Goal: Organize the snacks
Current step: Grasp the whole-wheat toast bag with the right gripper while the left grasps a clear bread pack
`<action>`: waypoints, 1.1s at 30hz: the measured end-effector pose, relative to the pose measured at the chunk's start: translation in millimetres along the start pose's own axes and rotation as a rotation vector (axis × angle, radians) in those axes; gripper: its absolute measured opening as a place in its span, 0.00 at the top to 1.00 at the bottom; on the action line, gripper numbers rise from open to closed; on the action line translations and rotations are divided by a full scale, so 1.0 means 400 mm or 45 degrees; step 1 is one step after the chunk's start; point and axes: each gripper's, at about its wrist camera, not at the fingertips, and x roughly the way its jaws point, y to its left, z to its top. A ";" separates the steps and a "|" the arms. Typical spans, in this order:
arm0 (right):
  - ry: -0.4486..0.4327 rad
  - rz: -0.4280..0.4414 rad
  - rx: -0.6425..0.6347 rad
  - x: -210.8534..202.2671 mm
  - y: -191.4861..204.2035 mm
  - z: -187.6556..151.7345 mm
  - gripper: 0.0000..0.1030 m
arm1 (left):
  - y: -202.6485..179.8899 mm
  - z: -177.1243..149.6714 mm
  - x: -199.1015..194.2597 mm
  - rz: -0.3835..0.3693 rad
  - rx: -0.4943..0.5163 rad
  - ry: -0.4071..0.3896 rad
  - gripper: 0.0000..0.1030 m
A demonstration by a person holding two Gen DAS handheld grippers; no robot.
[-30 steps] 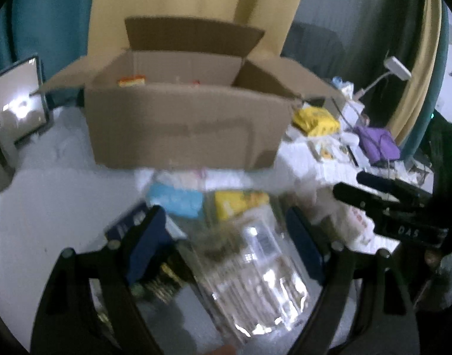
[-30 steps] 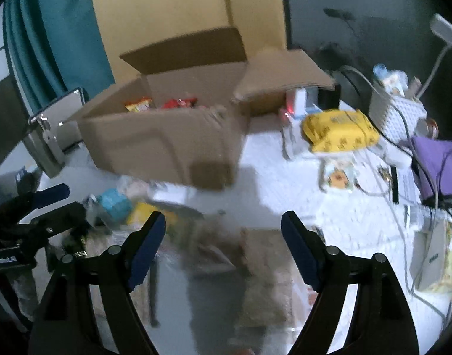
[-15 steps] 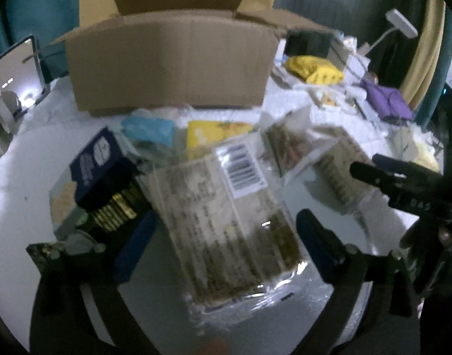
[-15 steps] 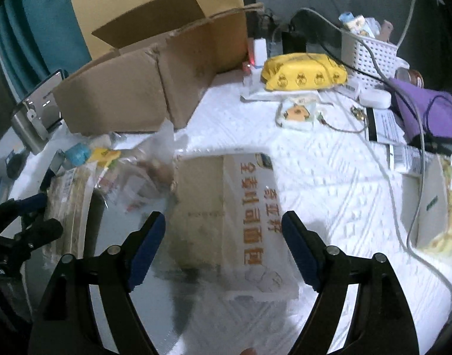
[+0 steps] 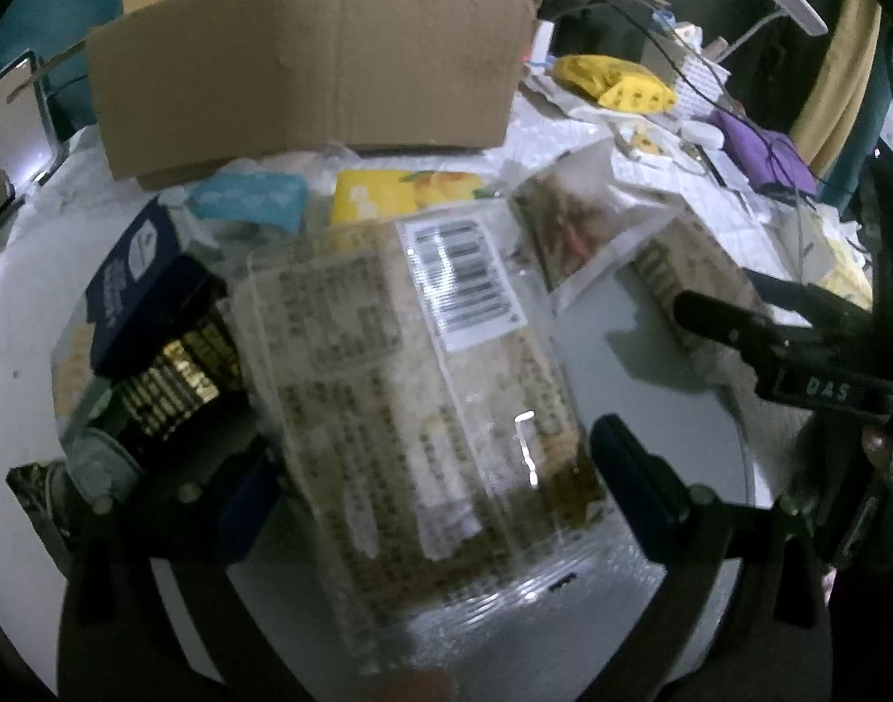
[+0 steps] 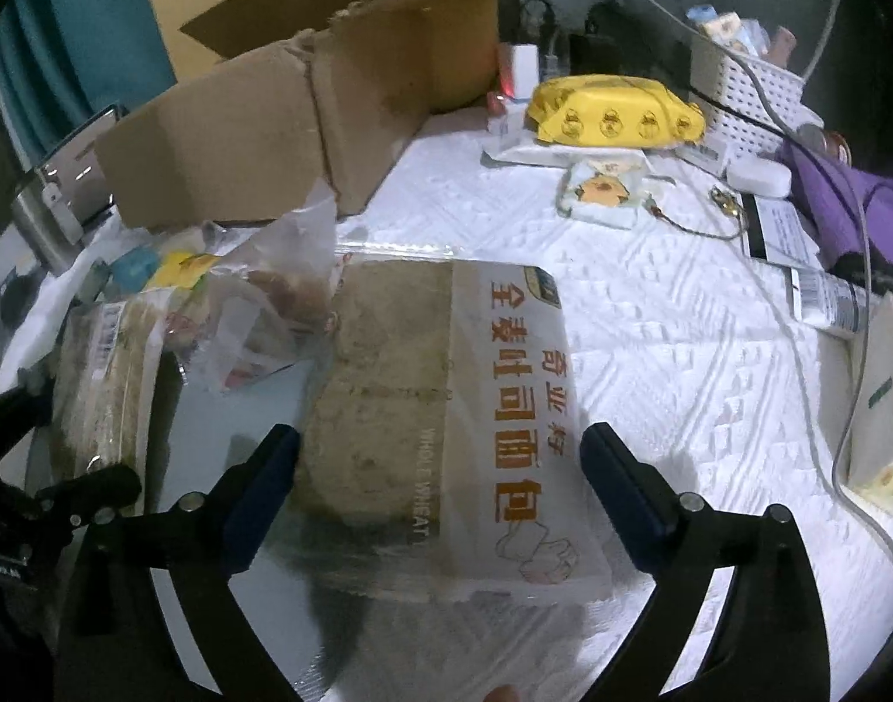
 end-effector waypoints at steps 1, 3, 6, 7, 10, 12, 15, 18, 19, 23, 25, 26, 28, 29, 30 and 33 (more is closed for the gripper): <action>0.003 -0.003 0.002 0.001 0.000 0.000 0.05 | 0.000 0.001 0.001 -0.003 0.004 0.000 0.03; 0.015 -0.010 -0.001 0.005 0.002 -0.001 0.06 | 0.000 0.001 0.001 -0.015 0.012 -0.002 0.04; 0.011 -0.007 -0.024 0.003 0.010 -0.002 0.14 | -0.001 -0.001 -0.004 -0.033 0.025 -0.014 0.09; 0.007 -0.011 -0.027 0.000 0.011 -0.003 0.17 | -0.002 -0.002 -0.006 -0.036 0.030 -0.017 0.11; -0.010 -0.020 0.005 -0.010 0.003 -0.006 0.20 | -0.001 -0.007 -0.013 -0.051 0.041 -0.022 0.14; -0.018 -0.030 0.028 -0.019 -0.004 -0.009 0.20 | 0.000 -0.012 -0.022 -0.062 0.059 -0.026 0.15; -0.040 -0.036 0.033 -0.042 -0.004 -0.010 0.21 | 0.008 -0.011 -0.044 -0.083 0.068 -0.053 0.16; -0.060 -0.052 0.030 -0.068 -0.003 -0.005 0.21 | 0.009 -0.005 -0.069 -0.088 0.080 -0.092 0.17; -0.068 -0.056 0.027 -0.077 -0.003 -0.002 0.21 | 0.008 -0.004 -0.076 -0.090 0.084 -0.103 0.17; -0.105 -0.066 0.014 -0.118 0.009 0.018 0.21 | 0.005 0.006 -0.112 -0.099 0.103 -0.155 0.17; -0.124 -0.065 0.004 -0.137 0.023 0.029 0.21 | 0.004 0.013 -0.131 -0.109 0.119 -0.184 0.17; -0.136 -0.062 -0.003 -0.148 0.031 0.037 0.21 | 0.006 0.016 -0.138 -0.111 0.125 -0.196 0.17; -0.156 -0.054 -0.019 -0.165 0.050 0.053 0.21 | 0.014 0.026 -0.155 -0.111 0.133 -0.225 0.17; -0.162 -0.050 -0.027 -0.171 0.058 0.060 0.21 | 0.018 0.032 -0.162 -0.111 0.138 -0.256 0.17; -0.169 -0.046 -0.036 -0.177 0.067 0.066 0.21 | 0.023 0.037 -0.170 -0.102 0.144 -0.275 0.17; -0.185 -0.032 -0.071 -0.190 0.099 0.089 0.21 | 0.045 0.057 -0.193 -0.080 0.147 -0.327 0.17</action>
